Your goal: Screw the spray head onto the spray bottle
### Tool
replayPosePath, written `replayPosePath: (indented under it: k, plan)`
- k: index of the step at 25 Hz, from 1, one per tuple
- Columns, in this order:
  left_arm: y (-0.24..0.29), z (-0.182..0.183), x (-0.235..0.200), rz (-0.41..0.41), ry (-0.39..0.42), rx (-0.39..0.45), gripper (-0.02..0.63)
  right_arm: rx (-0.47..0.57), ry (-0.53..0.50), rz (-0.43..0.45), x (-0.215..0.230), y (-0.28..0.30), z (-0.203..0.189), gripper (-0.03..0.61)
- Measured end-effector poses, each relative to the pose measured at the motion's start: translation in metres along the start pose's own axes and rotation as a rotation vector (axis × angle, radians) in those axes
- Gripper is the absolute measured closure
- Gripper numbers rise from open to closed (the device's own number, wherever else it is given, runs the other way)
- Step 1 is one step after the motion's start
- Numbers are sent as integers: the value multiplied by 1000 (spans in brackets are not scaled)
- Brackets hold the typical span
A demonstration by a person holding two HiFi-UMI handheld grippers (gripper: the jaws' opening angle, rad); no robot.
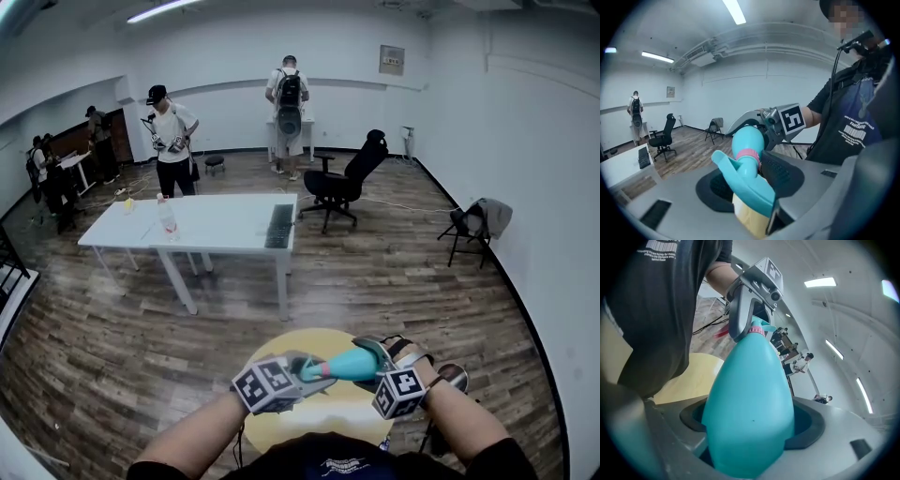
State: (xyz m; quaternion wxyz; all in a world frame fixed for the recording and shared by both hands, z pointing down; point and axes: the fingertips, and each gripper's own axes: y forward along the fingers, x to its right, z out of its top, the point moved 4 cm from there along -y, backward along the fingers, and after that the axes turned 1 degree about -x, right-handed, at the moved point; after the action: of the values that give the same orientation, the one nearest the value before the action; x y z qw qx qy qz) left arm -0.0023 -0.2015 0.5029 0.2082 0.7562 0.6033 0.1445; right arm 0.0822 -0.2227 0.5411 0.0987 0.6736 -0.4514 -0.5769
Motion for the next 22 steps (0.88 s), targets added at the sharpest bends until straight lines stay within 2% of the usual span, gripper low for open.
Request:
replayPosePath:
  k: [1, 2, 4, 6, 8, 9, 11, 12, 14, 15, 16, 17, 19, 20, 22]
  plan:
    - [0, -2, -1, -4, -23, 2, 426, 2, 1, 10, 0, 1, 1, 124]
    - [0, -4, -4, -21, -79, 12, 426, 4, 9, 30, -1, 3, 1, 126]
    - [-4, -7, -12, -75, -267, 85, 417, 13, 46, 72, -2, 7, 0, 126]
    - [-21, -11, -29, -117, -507, 255, 382, 22, 120, 85, 0, 9, -5, 124]
    - [-48, -22, -51, -135, -734, 434, 255, 17, 201, 80, 3, 10, -16, 124]
    - [-58, -28, -61, -135, -807, 491, 230, 6, 221, 78, 3, 10, -23, 124]
    - [-65, -37, -68, -143, -867, 519, 230, -24, 201, 72, 1, 10, -29, 124]
    - [-59, -38, -65, -160, -861, 498, 230, -36, 171, 69, -1, 11, -27, 124]
    - [-38, -32, -52, -195, -780, 408, 230, -40, 102, 66, -3, 16, -15, 123]
    - [-27, -27, -45, -200, -710, 357, 230, -34, 78, 69, -4, 19, -8, 123]
    - [-17, -22, -38, -185, -618, 310, 278, -25, 68, 75, -3, 23, -2, 123]
    - [-11, -17, -34, -148, -507, 267, 418, -15, 70, 83, -2, 26, 1, 123]
    - [-6, -10, -27, -76, -297, 184, 430, 4, 93, 102, -2, 28, -1, 124]
    - [-5, -8, -25, -58, -234, 153, 430, 15, 101, 107, -3, 27, -3, 126]
    - [-5, -5, -23, -41, -166, 115, 430, 28, 102, 104, -2, 27, -4, 128]
